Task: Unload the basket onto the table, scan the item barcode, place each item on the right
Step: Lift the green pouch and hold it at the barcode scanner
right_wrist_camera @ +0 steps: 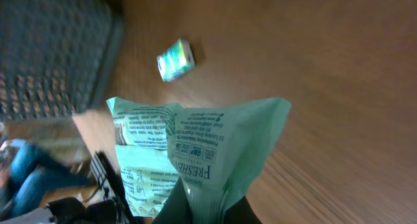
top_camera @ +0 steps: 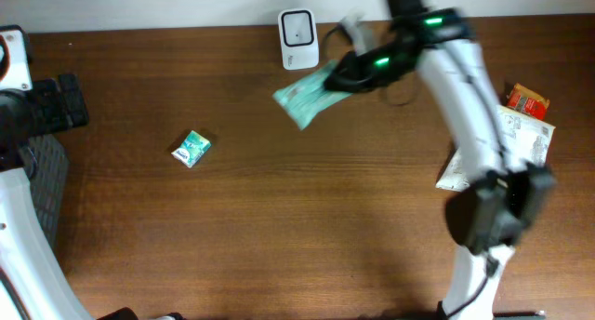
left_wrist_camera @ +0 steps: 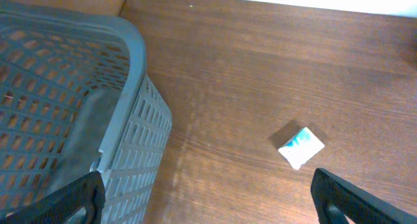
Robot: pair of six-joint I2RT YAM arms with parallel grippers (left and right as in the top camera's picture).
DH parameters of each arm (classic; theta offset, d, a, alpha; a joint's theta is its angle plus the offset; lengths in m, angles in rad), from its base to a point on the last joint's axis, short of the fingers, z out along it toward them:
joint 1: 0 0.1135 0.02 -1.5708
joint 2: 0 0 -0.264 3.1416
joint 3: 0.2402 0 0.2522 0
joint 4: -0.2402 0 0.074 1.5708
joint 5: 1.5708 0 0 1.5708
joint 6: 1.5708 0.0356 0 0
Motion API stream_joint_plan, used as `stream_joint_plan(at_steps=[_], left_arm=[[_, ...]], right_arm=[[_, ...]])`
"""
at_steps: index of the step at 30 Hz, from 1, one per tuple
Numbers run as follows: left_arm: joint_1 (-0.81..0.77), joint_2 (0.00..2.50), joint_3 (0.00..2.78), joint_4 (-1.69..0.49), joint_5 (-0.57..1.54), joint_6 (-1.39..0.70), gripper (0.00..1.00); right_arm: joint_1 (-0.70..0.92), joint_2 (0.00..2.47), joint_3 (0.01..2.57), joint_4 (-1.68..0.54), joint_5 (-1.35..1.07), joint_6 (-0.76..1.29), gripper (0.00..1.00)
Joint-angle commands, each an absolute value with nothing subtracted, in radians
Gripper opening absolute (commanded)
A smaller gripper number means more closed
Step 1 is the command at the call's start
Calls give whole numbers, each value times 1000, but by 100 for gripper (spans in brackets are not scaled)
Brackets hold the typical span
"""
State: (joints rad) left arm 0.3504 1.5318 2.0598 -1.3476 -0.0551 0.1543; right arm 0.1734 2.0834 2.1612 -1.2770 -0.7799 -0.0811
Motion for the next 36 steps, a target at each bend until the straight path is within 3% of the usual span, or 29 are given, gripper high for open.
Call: stream_joint_plan(at_steps=[1, 7, 19, 22, 24, 29, 36], left_arm=[[356, 1533, 2062, -1348, -45, 167, 99], [356, 1533, 2062, -1348, -44, 167, 99], [356, 1533, 2062, -1348, -44, 167, 99], [356, 1533, 2062, -1348, -44, 167, 99], [356, 1533, 2062, -1348, -44, 167, 99], [356, 1533, 2062, -1348, -44, 167, 99], [356, 1533, 2062, -1348, -44, 167, 99]], right_arm=[[91, 1965, 2167, -1299, -733, -97, 4], [78, 1737, 2167, -1216, -276, 91, 4], [78, 1714, 2164, -1217, -487, 57, 4], [94, 1719, 2164, -1126, -479, 57, 4], [160, 1747, 2164, -1028, -327, 36, 4], [310, 1911, 2164, -736, 78, -188, 4], [328, 2170, 2164, -321, 91, -807, 4]])
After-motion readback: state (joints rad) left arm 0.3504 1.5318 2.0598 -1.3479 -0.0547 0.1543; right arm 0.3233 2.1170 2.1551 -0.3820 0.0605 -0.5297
